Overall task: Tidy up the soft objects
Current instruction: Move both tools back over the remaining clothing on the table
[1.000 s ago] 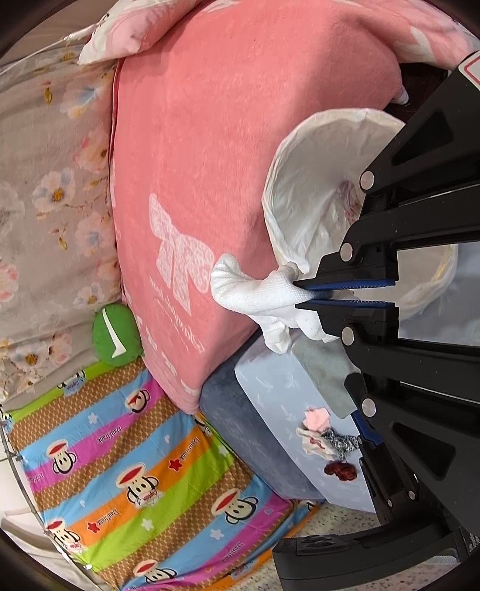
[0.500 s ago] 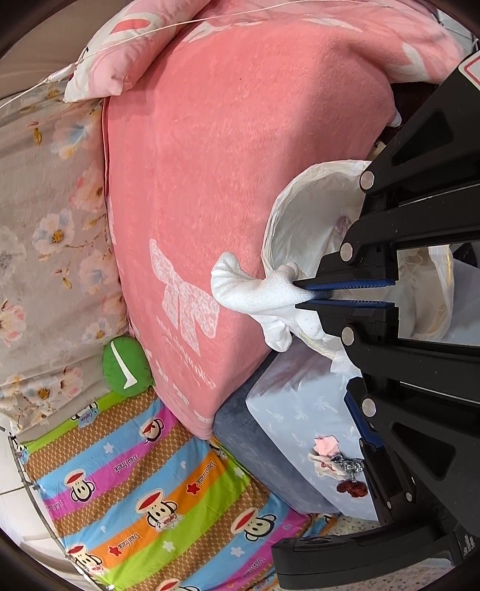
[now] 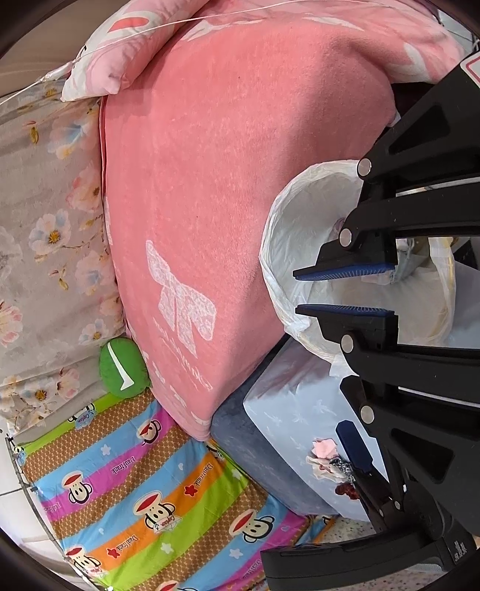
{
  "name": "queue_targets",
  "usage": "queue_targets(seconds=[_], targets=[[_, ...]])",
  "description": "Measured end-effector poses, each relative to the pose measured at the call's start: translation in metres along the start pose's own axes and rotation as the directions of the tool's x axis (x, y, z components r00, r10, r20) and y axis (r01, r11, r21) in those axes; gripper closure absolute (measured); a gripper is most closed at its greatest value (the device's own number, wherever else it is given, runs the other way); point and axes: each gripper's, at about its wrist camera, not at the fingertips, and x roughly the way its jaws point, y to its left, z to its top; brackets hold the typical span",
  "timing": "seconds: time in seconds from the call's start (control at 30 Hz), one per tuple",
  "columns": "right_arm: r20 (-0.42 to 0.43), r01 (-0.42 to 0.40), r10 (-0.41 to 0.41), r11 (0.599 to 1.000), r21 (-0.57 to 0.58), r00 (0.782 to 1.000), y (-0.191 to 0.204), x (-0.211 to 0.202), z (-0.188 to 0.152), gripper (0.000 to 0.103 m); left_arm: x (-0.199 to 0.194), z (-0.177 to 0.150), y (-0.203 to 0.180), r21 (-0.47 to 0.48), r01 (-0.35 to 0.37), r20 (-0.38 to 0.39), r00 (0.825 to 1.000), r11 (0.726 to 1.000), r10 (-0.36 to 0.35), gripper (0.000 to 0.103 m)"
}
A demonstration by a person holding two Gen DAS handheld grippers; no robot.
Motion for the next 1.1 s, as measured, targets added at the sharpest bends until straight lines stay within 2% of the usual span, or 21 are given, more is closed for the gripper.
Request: queue_targets(seconds=[0.3, 0.83, 1.1], targets=[[-0.020, -0.007, 0.007, 1.000, -0.030, 1.000, 0.011, 0.006, -0.004, 0.077, -0.001, 0.000, 0.011, -0.024, -0.011, 0.002, 1.000, 1.000, 0.011, 0.042], [-0.070, -0.035, 0.028, 0.994, -0.101, 0.997, 0.043, 0.023, -0.015, 0.073, -0.008, -0.006, 0.043, -0.086, -0.032, 0.010, 0.999, 0.996, 0.033, 0.042], [-0.096, -0.049, 0.036, 0.989, -0.138, 0.995, 0.066, 0.033, -0.022, 0.069, -0.009, -0.012, 0.070, -0.137, -0.052, 0.004, 0.999, 0.989, 0.053, 0.038]])
